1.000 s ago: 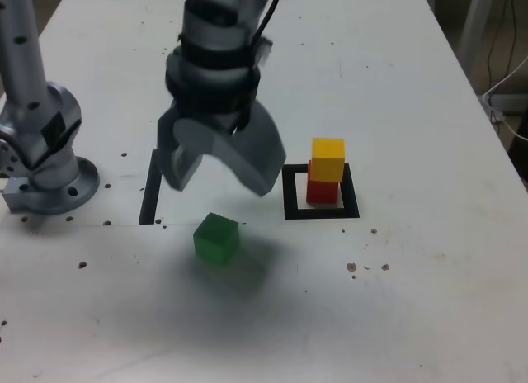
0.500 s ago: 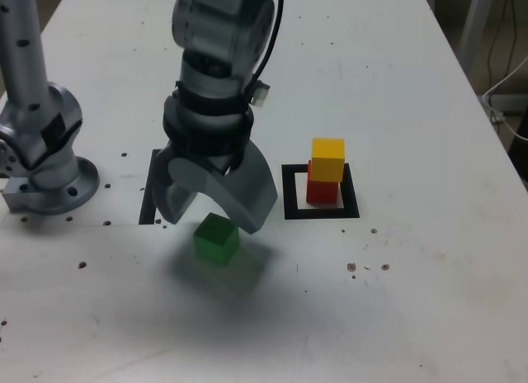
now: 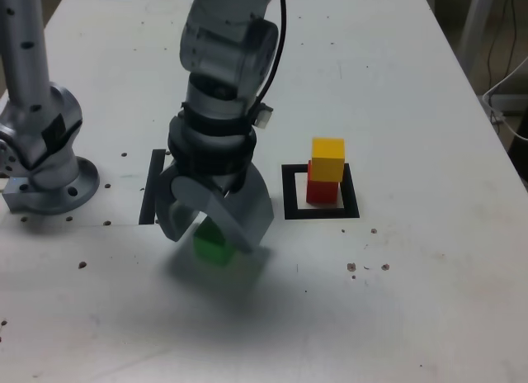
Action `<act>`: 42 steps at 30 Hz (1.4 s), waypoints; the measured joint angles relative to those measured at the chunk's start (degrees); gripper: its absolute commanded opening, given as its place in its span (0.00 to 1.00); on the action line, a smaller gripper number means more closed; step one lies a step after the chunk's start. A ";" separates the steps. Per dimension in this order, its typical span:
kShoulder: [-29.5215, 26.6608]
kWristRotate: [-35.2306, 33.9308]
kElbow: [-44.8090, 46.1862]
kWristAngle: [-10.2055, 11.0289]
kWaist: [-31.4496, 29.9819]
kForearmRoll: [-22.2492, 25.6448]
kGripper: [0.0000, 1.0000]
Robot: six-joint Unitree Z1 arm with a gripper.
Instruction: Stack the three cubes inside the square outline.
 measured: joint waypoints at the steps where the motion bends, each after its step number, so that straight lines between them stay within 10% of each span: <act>1: 0.12 0.15 0.01 -0.10 0.00 -0.23 0.67; 12: 0.49 0.45 0.13 0.70 0.01 -2.70 0.28; 32: 0.53 0.56 -0.09 0.78 0.01 -2.07 0.28; 42: -0.12 -1.23 -13.10 4.83 0.53 13.45 0.28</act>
